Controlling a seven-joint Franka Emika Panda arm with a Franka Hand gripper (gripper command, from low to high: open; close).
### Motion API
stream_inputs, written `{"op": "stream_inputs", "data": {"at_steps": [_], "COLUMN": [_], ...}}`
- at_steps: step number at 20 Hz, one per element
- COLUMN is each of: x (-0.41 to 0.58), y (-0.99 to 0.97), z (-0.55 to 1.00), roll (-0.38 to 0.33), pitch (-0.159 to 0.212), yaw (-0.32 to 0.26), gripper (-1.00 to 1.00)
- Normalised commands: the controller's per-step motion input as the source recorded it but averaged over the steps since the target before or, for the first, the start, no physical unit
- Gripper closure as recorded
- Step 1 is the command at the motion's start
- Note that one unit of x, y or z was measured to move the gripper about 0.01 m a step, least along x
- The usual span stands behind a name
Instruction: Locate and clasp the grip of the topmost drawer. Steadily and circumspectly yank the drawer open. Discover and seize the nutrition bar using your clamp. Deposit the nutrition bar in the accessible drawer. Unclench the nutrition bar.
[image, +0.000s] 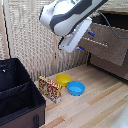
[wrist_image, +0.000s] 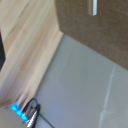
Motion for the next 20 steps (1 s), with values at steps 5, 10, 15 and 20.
{"op": "stream_inputs", "data": {"at_steps": [5,10,15,20], "x": [0.190,0.150,0.111,0.029], "y": [0.45,0.45,0.42,0.24], "z": [-0.01,-0.01,-0.08,-0.35], "roll": [0.375,0.375,0.372,0.278], "pitch": [-0.163,-0.173,-0.148,-0.114], "yaw": [-0.061,-0.014,0.050,0.173], "gripper": [-1.00,-1.00,-1.00,-1.00]}}
